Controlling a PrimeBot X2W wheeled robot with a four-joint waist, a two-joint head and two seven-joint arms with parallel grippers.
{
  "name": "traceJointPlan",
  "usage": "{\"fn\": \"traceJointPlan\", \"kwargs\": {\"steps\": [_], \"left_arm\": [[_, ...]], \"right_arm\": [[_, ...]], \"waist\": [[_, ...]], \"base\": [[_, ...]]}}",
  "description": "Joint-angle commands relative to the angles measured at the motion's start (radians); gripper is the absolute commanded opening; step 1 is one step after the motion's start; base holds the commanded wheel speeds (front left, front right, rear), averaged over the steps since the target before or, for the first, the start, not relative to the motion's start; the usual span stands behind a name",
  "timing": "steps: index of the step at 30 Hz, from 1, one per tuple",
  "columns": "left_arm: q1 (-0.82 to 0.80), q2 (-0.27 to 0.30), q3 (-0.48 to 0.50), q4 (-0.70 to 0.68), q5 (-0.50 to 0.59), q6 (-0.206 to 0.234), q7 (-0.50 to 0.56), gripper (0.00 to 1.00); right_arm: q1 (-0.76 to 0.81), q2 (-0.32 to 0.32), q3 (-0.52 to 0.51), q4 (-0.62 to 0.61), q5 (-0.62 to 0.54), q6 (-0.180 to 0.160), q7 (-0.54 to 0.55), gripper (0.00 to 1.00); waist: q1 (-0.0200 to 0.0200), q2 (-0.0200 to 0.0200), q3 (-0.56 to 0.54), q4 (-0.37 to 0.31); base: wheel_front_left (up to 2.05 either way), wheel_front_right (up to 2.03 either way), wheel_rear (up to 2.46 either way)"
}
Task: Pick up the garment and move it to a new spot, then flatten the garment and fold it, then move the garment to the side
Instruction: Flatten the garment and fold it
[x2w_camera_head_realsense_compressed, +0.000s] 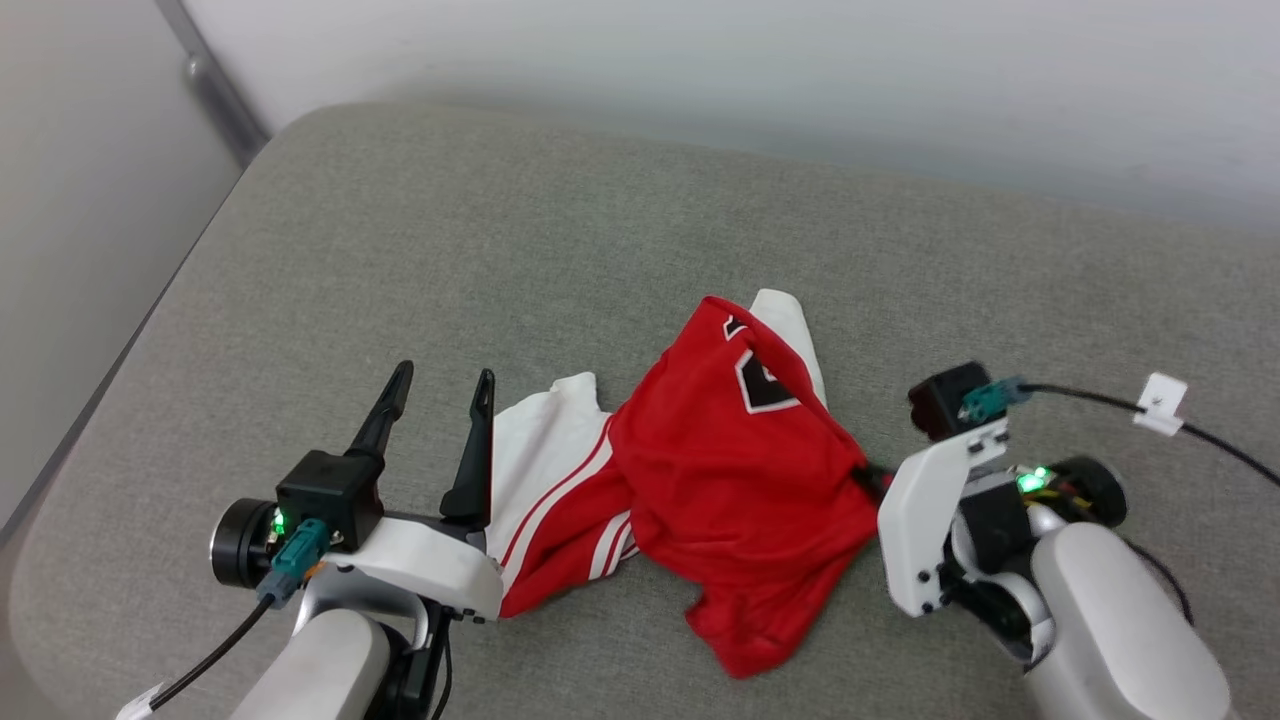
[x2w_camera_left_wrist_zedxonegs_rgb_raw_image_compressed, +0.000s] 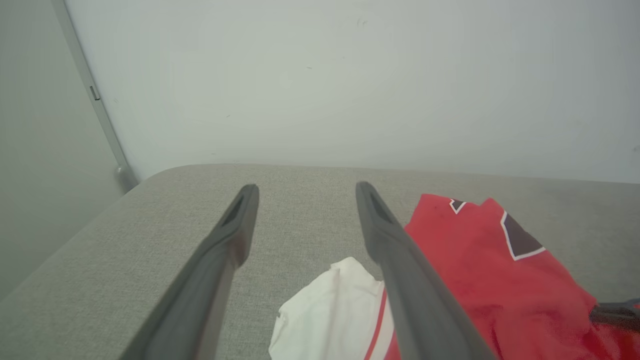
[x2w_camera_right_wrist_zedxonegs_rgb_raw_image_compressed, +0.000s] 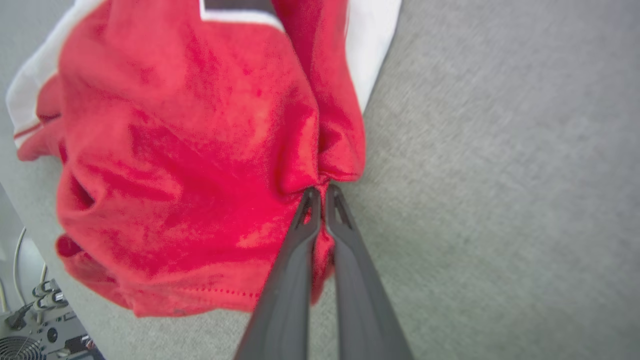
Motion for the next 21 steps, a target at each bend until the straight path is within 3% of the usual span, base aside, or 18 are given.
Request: {"fn": "traceJointPlan", "kwargs": {"steps": [1,8,13,17,21], "left_arm": [[0.012,-0.002,0.004,0.002,0.008,0.002,-0.003,1.0],[0.068,0.014,0.009,0.017,0.008,0.009,0.0,1.0],[0.106,0.031,0.013,0.01,-0.002,0.025,0.01,1.0],[0.131,0.043,0.015,-0.002,-0.006,0.034,0.021,1.0],[0.143,0.055,0.014,-0.013,-0.008,0.04,0.032,1.0]], "right_arm": [[-0.018,-0.009,-0.01,-0.017,-0.008,-0.001,-0.011,0.0],[0.139,-0.015,-0.2,-0.281,-0.08,-0.001,-0.034,0.0],[0.365,0.042,-0.381,-0.46,-0.129,-0.001,0.027,0.0],[0.551,0.082,-0.496,-0.503,-0.132,-0.001,0.074,0.0],[0.674,0.096,-0.549,-0.432,-0.076,0.0,0.077,0.0]], "waist": [[-0.0001,0.0,-0.016,-0.017],[-0.0001,0.0,-0.087,-0.088],[-0.0001,0.0,-0.128,-0.138],[-0.0001,0.0,-0.146,-0.164],[-0.0001,0.0,-0.149,-0.174]], "base": [[0.0,0.0,0.0],[0.0,0.0,0.0],[0.0,0.0,0.0],[0.0,0.0,0.0],[0.0,0.0,0.0]]}}
